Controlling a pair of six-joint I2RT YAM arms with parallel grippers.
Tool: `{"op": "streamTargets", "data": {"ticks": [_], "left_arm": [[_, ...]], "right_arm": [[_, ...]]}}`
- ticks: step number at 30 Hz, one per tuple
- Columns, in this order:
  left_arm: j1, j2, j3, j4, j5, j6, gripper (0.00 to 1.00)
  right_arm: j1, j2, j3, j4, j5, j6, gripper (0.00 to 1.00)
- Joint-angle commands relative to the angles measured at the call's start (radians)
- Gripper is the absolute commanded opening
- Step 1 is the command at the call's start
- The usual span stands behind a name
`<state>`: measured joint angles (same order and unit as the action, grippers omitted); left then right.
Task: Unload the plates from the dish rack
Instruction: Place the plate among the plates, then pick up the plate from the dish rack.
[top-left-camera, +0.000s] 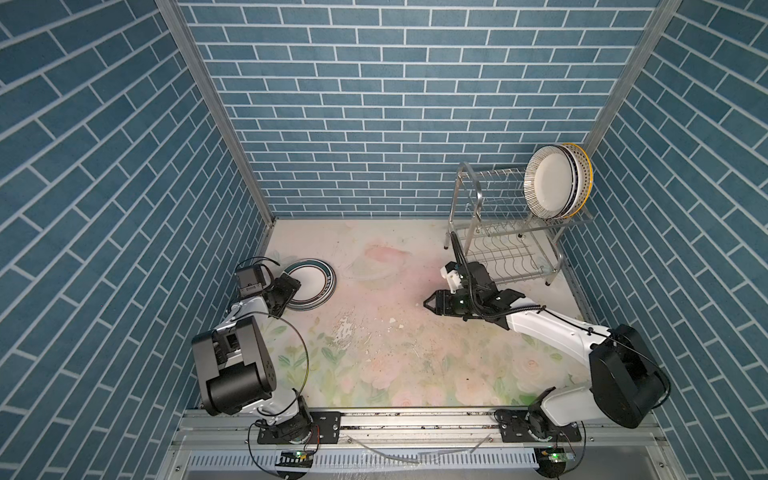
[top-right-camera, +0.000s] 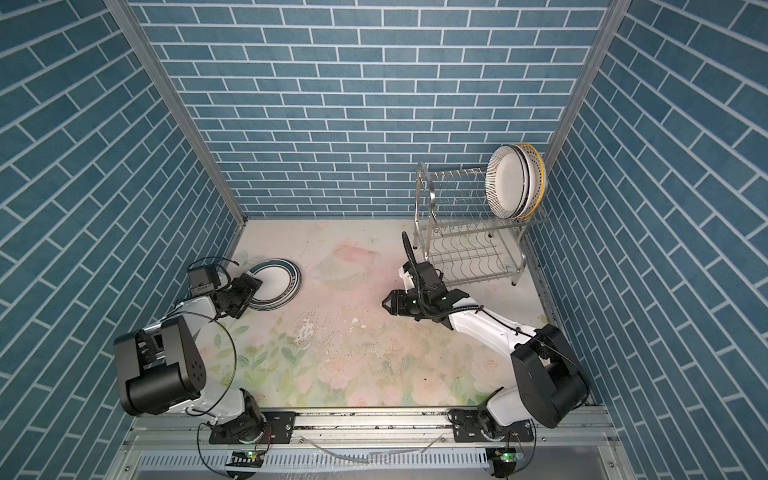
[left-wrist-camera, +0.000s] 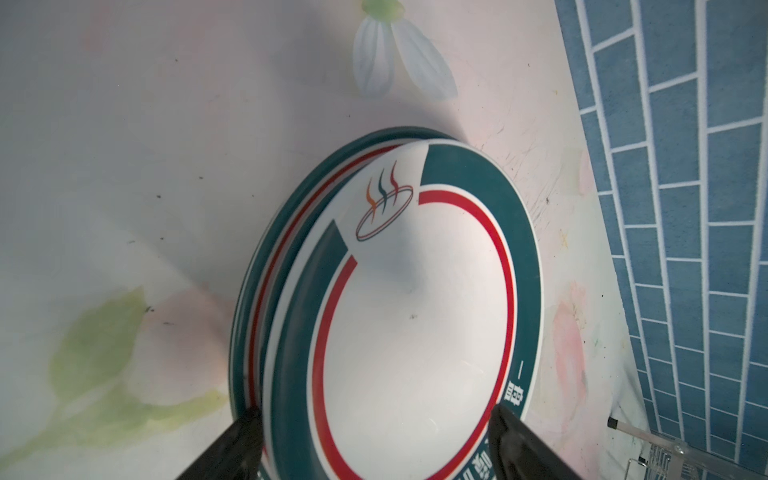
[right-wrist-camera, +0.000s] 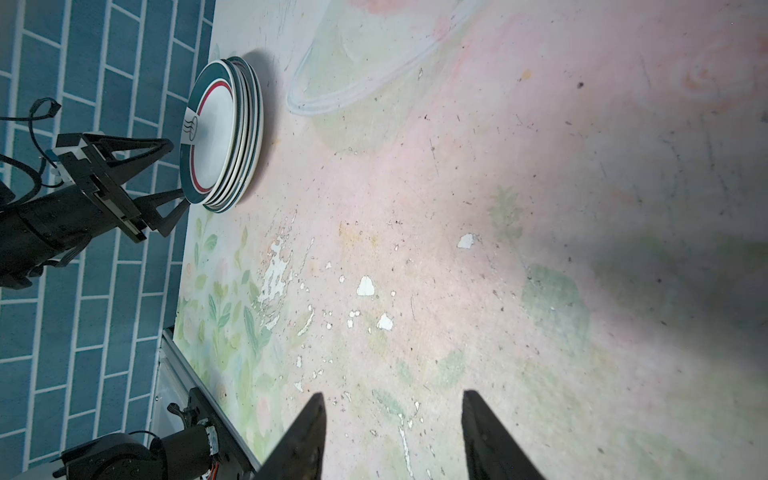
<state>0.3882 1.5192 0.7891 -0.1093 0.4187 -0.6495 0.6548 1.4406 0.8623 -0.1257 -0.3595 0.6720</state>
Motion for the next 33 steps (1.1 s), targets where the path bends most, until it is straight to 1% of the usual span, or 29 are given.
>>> {"op": "streamTargets", "data": {"ticks": [1,4,6,7,9,11,14,15,19,23,27,31,32,33], "left_arm": [[-0.009,-0.012,0.005,-0.071,-0.024,0.027,0.87],[-0.012,-0.043,-0.001,-0.09,-0.031,0.035,0.87],[-0.03,-0.074,0.001,-0.121,-0.045,0.059,0.86],[-0.051,-0.1,0.01,-0.157,-0.075,0.08,0.85],[-0.084,-0.159,0.005,-0.201,-0.141,0.1,0.89],[-0.086,-0.221,-0.021,-0.216,-0.158,0.097,0.93],[-0.086,-0.304,-0.042,-0.264,-0.172,0.112,0.95],[-0.087,-0.326,-0.048,-0.278,-0.168,0.119,0.95],[-0.104,-0.457,-0.088,-0.309,-0.097,0.142,0.95],[-0.164,-0.576,-0.16,-0.312,-0.049,0.146,0.98],[-0.224,-0.645,-0.199,-0.287,0.003,0.133,0.99],[-0.301,-0.676,-0.211,-0.269,0.014,0.115,0.99],[-0.322,-0.686,-0.211,-0.269,0.004,0.111,0.99],[-0.338,-0.693,-0.21,-0.271,-0.005,0.11,0.99]], "right_arm": [[-0.012,-0.011,-0.031,0.028,-0.028,-0.035,0.53],[-0.017,-0.023,-0.034,0.019,-0.03,-0.038,0.53],[-0.018,-0.033,-0.037,0.011,-0.027,-0.041,0.53],[-0.019,-0.039,-0.036,0.006,-0.024,-0.042,0.53],[-0.02,-0.049,-0.037,-0.001,-0.022,-0.043,0.53],[-0.02,-0.058,-0.038,-0.011,-0.018,-0.042,0.53],[-0.02,-0.074,-0.038,-0.027,-0.014,-0.042,0.53],[-0.019,-0.079,-0.04,-0.035,-0.012,-0.042,0.53],[-0.02,-0.124,-0.041,-0.082,0.001,-0.041,0.54],[-0.02,-0.208,-0.026,-0.19,0.046,-0.063,0.55],[-0.02,-0.326,0.018,-0.339,0.122,-0.079,0.56],[-0.019,-0.449,0.107,-0.508,0.229,-0.101,0.61],[-0.021,-0.475,0.137,-0.548,0.254,-0.106,0.73],[-0.021,-0.493,0.165,-0.585,0.266,-0.113,0.82]]}}
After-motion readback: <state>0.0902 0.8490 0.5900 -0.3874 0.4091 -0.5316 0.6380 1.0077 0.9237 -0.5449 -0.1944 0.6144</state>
